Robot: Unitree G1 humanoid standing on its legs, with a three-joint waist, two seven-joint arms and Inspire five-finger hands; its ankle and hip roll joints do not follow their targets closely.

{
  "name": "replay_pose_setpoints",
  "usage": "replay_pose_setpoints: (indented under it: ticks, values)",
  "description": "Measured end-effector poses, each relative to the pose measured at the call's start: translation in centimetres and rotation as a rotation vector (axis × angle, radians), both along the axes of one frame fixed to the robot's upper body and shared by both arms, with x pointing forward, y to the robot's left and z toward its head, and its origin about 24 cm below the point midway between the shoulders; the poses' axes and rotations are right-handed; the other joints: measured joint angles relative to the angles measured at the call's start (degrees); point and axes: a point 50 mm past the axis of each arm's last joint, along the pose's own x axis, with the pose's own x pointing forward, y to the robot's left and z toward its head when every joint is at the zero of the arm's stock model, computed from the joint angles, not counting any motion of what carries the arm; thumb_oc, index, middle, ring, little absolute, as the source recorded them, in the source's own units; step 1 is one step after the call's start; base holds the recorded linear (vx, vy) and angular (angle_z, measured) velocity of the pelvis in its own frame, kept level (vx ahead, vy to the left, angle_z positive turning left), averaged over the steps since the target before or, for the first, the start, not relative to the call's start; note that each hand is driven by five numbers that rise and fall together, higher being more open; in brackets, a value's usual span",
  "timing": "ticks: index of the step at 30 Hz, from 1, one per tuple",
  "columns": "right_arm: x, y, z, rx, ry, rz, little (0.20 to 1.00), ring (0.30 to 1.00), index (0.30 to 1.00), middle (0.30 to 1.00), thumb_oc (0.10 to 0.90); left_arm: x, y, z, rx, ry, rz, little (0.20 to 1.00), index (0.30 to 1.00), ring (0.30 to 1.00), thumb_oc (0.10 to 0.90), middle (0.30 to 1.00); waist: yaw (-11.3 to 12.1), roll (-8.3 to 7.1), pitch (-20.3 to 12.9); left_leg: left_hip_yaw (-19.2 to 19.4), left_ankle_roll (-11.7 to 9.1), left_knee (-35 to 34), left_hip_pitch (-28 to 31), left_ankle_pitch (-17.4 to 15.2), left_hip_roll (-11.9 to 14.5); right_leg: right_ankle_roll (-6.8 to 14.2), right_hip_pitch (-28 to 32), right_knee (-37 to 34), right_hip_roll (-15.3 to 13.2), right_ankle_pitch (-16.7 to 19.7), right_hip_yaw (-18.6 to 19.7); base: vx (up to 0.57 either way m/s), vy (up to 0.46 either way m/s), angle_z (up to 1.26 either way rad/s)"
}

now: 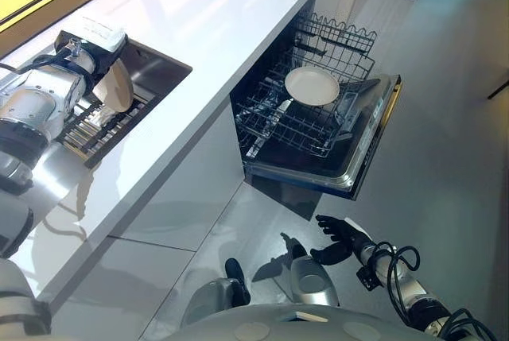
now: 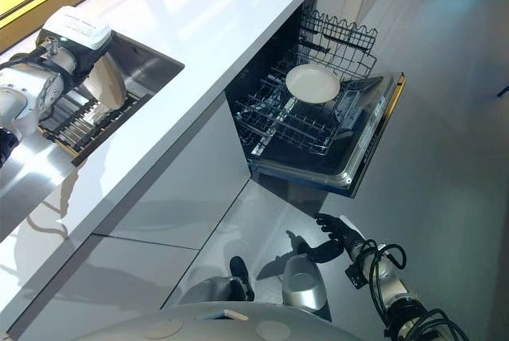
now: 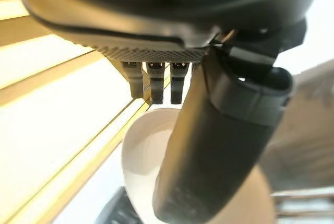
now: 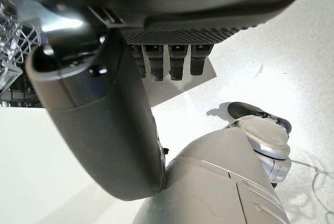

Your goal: Pick up plates and place into dishwasher.

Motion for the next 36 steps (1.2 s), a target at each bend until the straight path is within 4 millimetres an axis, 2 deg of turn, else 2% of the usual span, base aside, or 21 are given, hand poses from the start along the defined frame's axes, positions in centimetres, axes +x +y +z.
replay_pose_setpoints:
  ticks: [2, 7, 12, 16, 22, 29, 33, 36]
  values:
    - [0.0, -0.4, 0.1, -0.002, -0.004, -0.013, 0.900, 0.900, 0.900, 0.900, 0.800, 0.4, -0.5, 0.3, 0.084, -0.006, -0.013, 0.200, 0.300, 0.300, 0.100, 0.300, -0.3, 0.53, 0.3, -0.7, 0.1, 0.2, -0.6, -0.1, -0.2, 0.0, -0.3, 0.1, 0.0, 0.0, -0.1, -0.06, 0.056, 0.02]
    - [0.3, -1.3, 0.6, -0.021, -0.016, -0.025, 0.900, 0.900, 0.900, 0.900, 0.800, 0.7, -0.7, 0.3, 0.169, 0.014, -0.014, 0.200, 0.300, 0.300, 0.100, 0.300, -1.0, 2.05, 1.0, -1.0, 0.2, 0.4, -1.4, -0.1, -0.5, 0.1, -1.3, 0.0, 0.0, 0.1, 0.5, -0.02, 0.016, -0.04]
    - [-1.8, -2.9, -0.3, -0.069, 0.075, -0.057, 0.900, 0.900, 0.900, 0.900, 0.800, 0.8, -0.8, -0.2, 0.176, 0.043, -0.019, 0.200, 0.300, 0.300, 0.100, 0.300, -1.7, 2.44, 1.0, -0.8, 0.3, 0.3, -1.4, -0.2, -0.6, 0.2, -1.4, 0.1, 0.0, 0.1, 0.8, 0.00, 0.011, -0.04]
    - [-3.4, -3.1, -0.8, -0.085, 0.120, -0.050, 0.900, 0.900, 0.900, 0.900, 0.800, 0.8, -0.5, -0.5, 0.170, 0.052, -0.014, 0.200, 0.300, 0.300, 0.100, 0.300, -2.5, 2.46, 1.0, -0.7, 0.4, 0.2, -1.2, -0.3, -0.6, 0.2, -1.3, 0.2, -0.1, 0.1, 0.9, 0.00, 0.000, 0.00]
    - [-3.8, -3.0, -1.0, -0.087, 0.131, -0.040, 0.900, 0.900, 0.900, 0.900, 0.800, 1.0, -0.4, -0.8, 0.148, 0.053, -0.008, 0.200, 0.300, 0.300, 0.100, 0.300, -2.5, 2.93, 1.1, -1.2, 0.2, 0.2, -1.0, -0.2, -0.5, 0.1, -1.4, 0.6, 0.0, 0.1, 1.1, -0.01, 0.000, -0.02]
    - [-3.5, -3.0, -0.8, -0.106, 0.098, -0.056, 0.900, 0.900, 0.900, 0.900, 0.800, 1.0, -0.7, -0.4, -0.025, -0.019, -0.048, 0.200, 0.300, 0.300, 0.100, 0.300, -2.2, 3.31, 1.0, -1.9, 0.2, 0.3, -1.3, -0.1, -0.5, 0.1, -0.9, -0.1, 0.1, 0.3, 0.3, -0.03, -0.019, 0.04]
    - [-3.4, -3.5, -0.5, -0.121, 0.074, -0.091, 0.900, 0.900, 0.900, 0.900, 0.800, 0.9, -0.9, 1.2, -0.214, -0.149, -0.091, 0.200, 0.300, 0.300, 0.100, 0.300, -0.8, 3.27, 0.9, -2.1, 0.2, 0.2, -1.1, -0.1, -0.5, 0.0, -0.5, -0.1, 0.1, 0.3, -0.1, -0.05, -0.046, 0.05]
    - [-3.3, -3.9, -0.4, -0.135, 0.057, -0.120, 0.900, 0.900, 0.900, 0.900, 0.800, 0.8, -1.2, 2.4, -0.293, -0.232, -0.126, 0.200, 0.300, 0.300, 0.100, 0.300, 0.5, 3.06, 0.8, -2.4, 0.1, -0.5, 0.5, 0.0, -0.3, 0.0, 1.2, -0.8, 0.1, 0.3, -0.5, -0.08, -0.081, 0.05]
